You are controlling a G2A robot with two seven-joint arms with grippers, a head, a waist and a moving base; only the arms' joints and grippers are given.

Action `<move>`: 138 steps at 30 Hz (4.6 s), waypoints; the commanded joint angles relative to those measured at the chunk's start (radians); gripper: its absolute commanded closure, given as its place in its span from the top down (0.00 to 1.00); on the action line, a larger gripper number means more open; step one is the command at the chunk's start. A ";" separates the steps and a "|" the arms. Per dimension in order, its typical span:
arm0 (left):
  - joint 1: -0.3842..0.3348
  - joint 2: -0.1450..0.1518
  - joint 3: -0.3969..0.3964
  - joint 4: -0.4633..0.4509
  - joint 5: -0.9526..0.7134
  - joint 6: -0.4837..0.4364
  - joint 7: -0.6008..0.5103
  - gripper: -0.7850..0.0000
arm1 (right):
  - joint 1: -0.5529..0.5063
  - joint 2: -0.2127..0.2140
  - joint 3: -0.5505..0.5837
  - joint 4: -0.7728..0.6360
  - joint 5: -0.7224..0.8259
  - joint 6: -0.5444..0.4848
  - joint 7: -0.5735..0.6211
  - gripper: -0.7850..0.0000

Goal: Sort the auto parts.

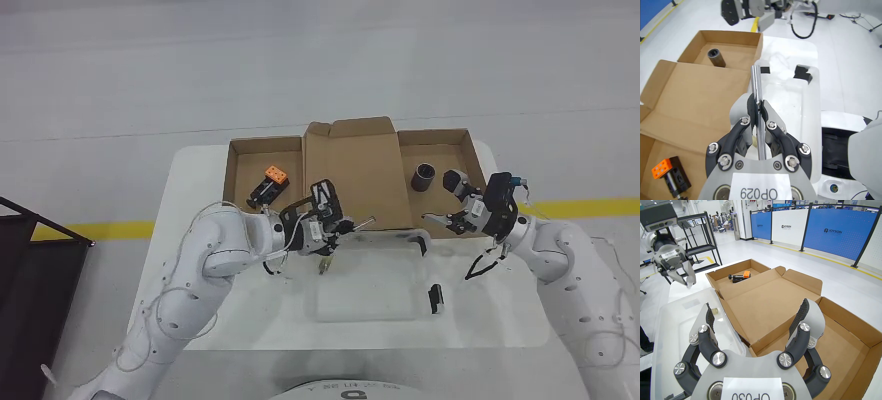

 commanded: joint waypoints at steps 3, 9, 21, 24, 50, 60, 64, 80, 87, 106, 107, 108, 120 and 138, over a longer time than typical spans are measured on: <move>0.038 0.016 -0.093 -0.009 0.066 0.069 0.002 0.00 | 0.000 0.000 0.000 0.000 0.000 0.000 0.000 1.00; 0.028 0.026 -0.177 0.109 0.044 0.130 0.023 0.00 | 0.000 0.000 0.000 0.000 0.000 0.000 0.000 1.00; -0.175 -0.004 -0.053 0.489 -0.038 0.135 0.021 0.00 | 0.000 0.000 0.000 0.000 0.000 0.000 0.000 1.00; -0.208 -0.013 -0.019 0.540 -0.045 0.131 0.027 0.00 | 0.000 0.000 0.000 0.000 0.000 0.000 0.000 1.00; -0.199 -0.017 0.016 0.550 -0.079 0.153 0.019 1.00 | 0.000 0.000 0.000 0.000 0.000 0.000 0.000 1.00; -0.166 -0.013 0.008 0.532 -0.072 0.151 0.065 1.00 | 0.003 0.001 -0.034 -0.059 0.002 0.000 0.012 1.00; -0.092 0.008 -0.062 0.470 -0.079 0.096 0.139 1.00 | 0.008 0.003 -0.085 -0.146 0.008 -0.001 0.040 1.00; -0.006 0.032 -0.156 0.396 -0.087 0.073 0.187 1.00 | -0.013 0.033 -0.217 -0.329 -0.023 -0.001 0.120 1.00; -0.006 0.032 -0.156 0.396 -0.087 0.073 0.187 1.00 | 0.014 0.102 -0.358 -0.408 -0.103 -0.001 0.045 0.62; -0.006 0.032 -0.156 0.396 -0.087 0.073 0.187 1.00 | 0.244 0.124 -0.668 -0.285 -0.120 0.070 0.312 0.93; -0.006 0.032 -0.156 0.396 -0.087 0.073 0.187 1.00 | 0.261 0.116 -0.689 -0.275 -0.121 0.094 0.327 0.99; -0.006 0.032 -0.156 0.396 -0.087 0.073 0.187 1.00 | 0.276 0.107 -0.709 -0.267 -0.121 0.113 0.340 1.00; -0.006 0.032 -0.156 0.396 -0.087 0.073 0.187 1.00 | 0.399 0.023 -0.892 -0.156 -0.151 0.184 0.377 1.00; -0.006 0.032 -0.156 0.396 -0.087 0.073 0.187 1.00 | 0.444 -0.059 -1.012 -0.055 -0.260 0.344 0.383 1.00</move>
